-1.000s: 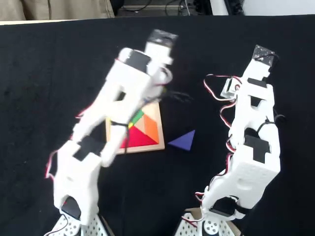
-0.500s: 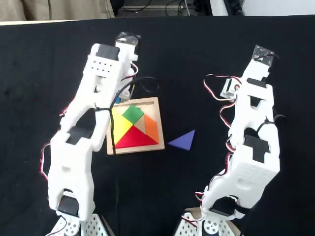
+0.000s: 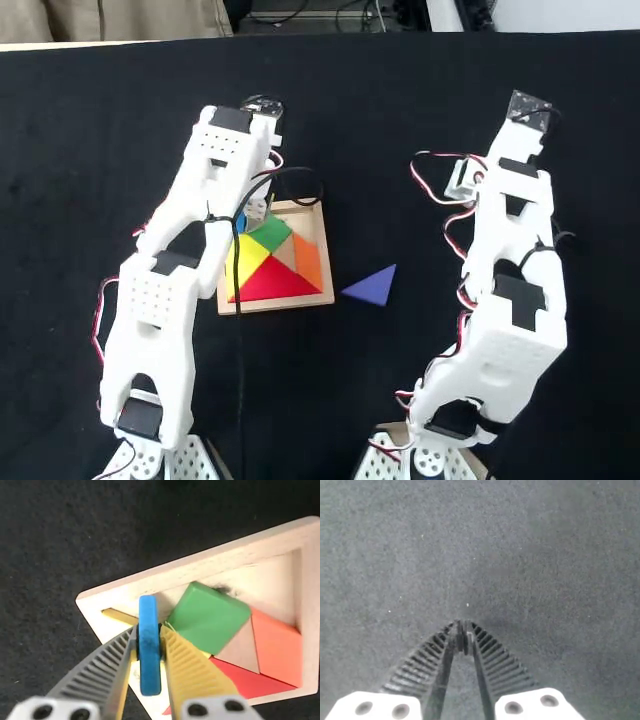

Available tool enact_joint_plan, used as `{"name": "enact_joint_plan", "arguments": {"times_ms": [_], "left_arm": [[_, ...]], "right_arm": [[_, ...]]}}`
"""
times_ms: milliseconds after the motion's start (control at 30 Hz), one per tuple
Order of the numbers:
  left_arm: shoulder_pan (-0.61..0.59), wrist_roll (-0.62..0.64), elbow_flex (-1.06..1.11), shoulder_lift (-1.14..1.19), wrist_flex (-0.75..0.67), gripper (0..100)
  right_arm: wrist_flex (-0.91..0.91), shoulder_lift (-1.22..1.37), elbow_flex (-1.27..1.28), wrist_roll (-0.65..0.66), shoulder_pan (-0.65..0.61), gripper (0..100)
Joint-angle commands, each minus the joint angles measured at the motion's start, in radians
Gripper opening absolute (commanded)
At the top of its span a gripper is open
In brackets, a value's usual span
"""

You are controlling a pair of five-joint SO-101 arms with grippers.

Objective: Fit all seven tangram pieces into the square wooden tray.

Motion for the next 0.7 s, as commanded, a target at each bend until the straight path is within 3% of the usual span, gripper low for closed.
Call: {"name": "enact_joint_plan", "arguments": {"times_ms": [0, 400, 667], "left_arm": [[0.013, 0.012, -0.061, -0.017, -0.018, 3], [0.048, 0.014, -0.061, -0.017, -0.037, 4], [0.042, 0.049, -0.061, -0.017, -0.038, 26]], "right_arm": [[-0.017, -0.007, -0.056, 0.015, -0.017, 1.1], [-0.017, -0.007, -0.056, 0.015, -0.018, 1.1], [-0.017, -0.007, -0.056, 0.015, -0.018, 1.1]]}}
